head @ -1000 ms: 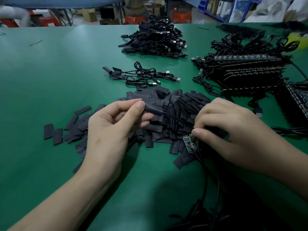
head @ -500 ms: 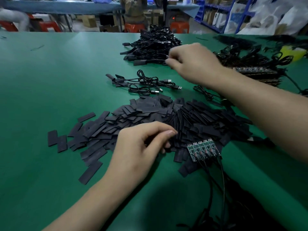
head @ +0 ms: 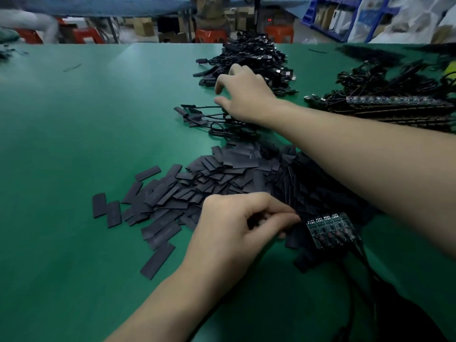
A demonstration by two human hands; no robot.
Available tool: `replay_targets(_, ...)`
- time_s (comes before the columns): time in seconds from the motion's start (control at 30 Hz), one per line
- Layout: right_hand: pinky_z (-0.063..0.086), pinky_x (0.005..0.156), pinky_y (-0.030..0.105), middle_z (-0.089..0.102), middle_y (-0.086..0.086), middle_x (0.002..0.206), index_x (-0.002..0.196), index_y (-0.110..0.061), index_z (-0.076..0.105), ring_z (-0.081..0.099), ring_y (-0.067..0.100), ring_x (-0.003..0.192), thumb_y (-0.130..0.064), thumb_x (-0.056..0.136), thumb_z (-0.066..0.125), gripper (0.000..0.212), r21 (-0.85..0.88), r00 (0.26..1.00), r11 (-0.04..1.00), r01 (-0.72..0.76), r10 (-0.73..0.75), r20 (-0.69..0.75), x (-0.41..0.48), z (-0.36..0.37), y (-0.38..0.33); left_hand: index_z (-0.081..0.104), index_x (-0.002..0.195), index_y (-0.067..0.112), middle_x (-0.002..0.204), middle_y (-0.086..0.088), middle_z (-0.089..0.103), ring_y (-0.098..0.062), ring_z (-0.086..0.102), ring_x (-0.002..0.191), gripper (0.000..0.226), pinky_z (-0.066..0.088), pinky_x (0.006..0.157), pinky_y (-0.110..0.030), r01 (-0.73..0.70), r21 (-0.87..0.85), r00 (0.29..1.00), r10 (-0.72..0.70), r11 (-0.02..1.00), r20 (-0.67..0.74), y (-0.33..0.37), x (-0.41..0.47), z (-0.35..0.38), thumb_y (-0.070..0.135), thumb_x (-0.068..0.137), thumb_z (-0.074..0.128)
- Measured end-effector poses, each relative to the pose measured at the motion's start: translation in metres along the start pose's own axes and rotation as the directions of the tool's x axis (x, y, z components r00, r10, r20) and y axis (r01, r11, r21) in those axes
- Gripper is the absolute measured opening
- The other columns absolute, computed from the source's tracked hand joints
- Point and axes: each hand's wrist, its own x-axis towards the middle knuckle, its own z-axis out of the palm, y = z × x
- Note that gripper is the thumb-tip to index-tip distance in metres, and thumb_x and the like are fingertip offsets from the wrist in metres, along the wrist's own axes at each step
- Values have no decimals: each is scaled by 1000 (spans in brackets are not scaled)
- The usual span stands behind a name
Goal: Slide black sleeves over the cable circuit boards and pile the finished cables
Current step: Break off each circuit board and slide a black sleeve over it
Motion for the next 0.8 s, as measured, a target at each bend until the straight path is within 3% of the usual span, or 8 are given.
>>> replay_targets(0.1, 42, 102, 45, 54, 7, 121, 116, -20, 65, 48, 27, 120, -42, 101, 56, 28, 60, 996, 994, 86, -85, -28, -46, -23, 4, 78, 79, 23, 63, 11, 69, -7, 65, 55, 8, 45, 57, -11, 26, 3, 999, -26, 1000, -24, 1, 0, 0, 28, 85, 80)
replay_targets(0.2, 44, 95, 39, 56, 0, 108, 108, -24, 70, 50, 18, 109, -39, 99, 60, 20, 153, 990, 978, 140, -139, -12, -113, -42, 14, 75, 83, 20, 66, 9, 70, -8, 67, 56, 12, 49, 60, -15, 48, -16, 999, -48, 999, 6, -1, 1, 4, 19, 94, 70)
replay_targets(0.33, 44, 95, 38, 53, -10, 104, 103, -30, 71, 49, 11, 107, -40, 95, 53, 23, 235, 994, 968, 84, -99, 55, -201, -52, 29, 74, 105, 20, 78, 8, 72, -7, 71, 71, 20, 47, 71, -12, -11, 24, 999, 10, 1000, 52, -4, 1, 6, 8, 101, 58)
replay_targets(0.5, 42, 97, 33, 49, -19, 109, 102, -42, 72, 45, 7, 114, -54, 94, 45, 30, 238, 989, 968, 80, -107, 103, -256, -62, 44, 67, 120, 17, 104, 8, 72, -13, 70, 100, 51, 53, 86, -24, -53, 74, 997, 49, 996, 56, -1, 1, 5, -21, 94, 46)
replay_targets(0.63, 42, 101, 43, 51, -15, 113, 106, -38, 70, 44, 11, 118, -52, 92, 54, 26, 209, 980, 969, 130, -158, 124, -265, -56, 44, 70, 115, 22, 106, 13, 65, -7, 63, 102, 32, 45, 85, -13, -95, 224, 994, 80, 970, 74, 7, 1, 6, -1, 95, 63)
replay_targets(0.8, 42, 97, 27, 57, -19, 104, 95, -35, 63, 51, 7, 112, -37, 88, 68, 9, 491, 993, 871, 16, -69, 91, -263, -52, 42, 75, 106, 29, 97, 14, 63, -7, 61, 91, 13, 39, 77, -10, -53, 270, 996, 31, 961, 86, 13, 0, 12, 28, 94, 69)
